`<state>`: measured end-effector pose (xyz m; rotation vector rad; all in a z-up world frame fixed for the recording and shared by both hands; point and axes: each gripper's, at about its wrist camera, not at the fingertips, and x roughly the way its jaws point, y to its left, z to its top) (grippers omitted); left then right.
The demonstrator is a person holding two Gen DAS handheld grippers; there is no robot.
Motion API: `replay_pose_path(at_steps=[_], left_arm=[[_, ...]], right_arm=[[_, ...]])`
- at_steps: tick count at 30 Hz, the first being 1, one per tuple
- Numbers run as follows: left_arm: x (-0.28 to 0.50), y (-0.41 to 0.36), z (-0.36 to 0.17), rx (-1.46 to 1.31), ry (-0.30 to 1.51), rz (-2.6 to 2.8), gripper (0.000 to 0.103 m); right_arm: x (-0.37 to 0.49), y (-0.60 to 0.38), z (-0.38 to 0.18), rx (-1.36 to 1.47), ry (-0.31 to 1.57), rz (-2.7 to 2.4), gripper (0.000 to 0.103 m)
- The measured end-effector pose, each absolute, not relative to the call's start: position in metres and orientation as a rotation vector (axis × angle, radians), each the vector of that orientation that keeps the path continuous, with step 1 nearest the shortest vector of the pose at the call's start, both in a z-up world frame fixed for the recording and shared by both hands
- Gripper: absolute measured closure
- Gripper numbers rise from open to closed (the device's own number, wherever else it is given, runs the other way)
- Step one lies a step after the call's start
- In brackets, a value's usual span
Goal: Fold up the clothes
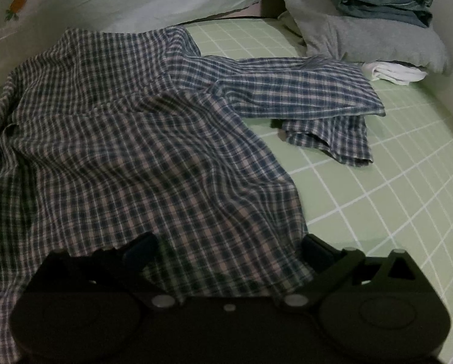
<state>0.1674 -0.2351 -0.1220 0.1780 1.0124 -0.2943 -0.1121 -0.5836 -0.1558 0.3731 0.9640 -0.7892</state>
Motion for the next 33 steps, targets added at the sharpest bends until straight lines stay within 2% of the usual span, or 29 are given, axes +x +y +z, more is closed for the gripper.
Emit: replay_pose_path(at_steps=[3, 4, 10, 15, 18, 21, 23, 25, 27, 29, 33], left_arm=[[0.188, -0.181, -0.113, 0.169, 0.99, -0.154, 0.09], [0.195, -0.163, -0.109, 0.16, 0.982, -0.111, 0.095], [0.228, -0.063, -0.07, 0.155, 0.859, 0.106, 0.095], [0.241, -0.002, -0.051, 0.131, 0.793, 0.275, 0.095], [0.246, 0.012, -0.056, 0.085, 0.822, 0.336, 0.095], [0.237, 0.008, -0.063, 0.057, 0.858, 0.306, 0.086], [0.221, -0.007, -0.066, 0.049, 0.87, 0.257, 0.066], [0.202, -0.025, -0.07, 0.046, 0.882, 0.212, 0.057], [0.181, -0.039, -0.071, 0.02, 0.896, 0.158, 0.053], [0.157, -0.054, -0.071, -0.016, 0.92, 0.091, 0.042], [0.104, -0.091, -0.069, -0.012, 0.95, -0.117, 0.037]], right_arm=[[-0.113, -0.584, -0.157, 0.39, 0.954, -0.8, 0.0], [-0.113, -0.584, -0.157, 0.396, 0.952, -0.805, 0.0], [-0.104, -0.575, -0.156, 0.367, 0.966, -0.858, 0.0], [-0.098, -0.564, -0.154, 0.324, 0.995, -0.881, 0.0], [-0.096, -0.555, -0.153, 0.283, 1.01, -0.865, 0.0], [-0.095, -0.547, -0.152, 0.266, 1.009, -0.852, 0.0], [-0.096, -0.544, -0.149, 0.265, 0.988, -0.842, 0.0], [-0.097, -0.541, -0.146, 0.263, 0.965, -0.834, 0.0], [-0.101, -0.539, -0.143, 0.244, 0.95, -0.829, 0.0], [-0.108, -0.539, -0.14, 0.229, 0.933, -0.817, 0.0], [-0.132, -0.546, -0.136, 0.247, 0.888, -0.792, 0.0]])
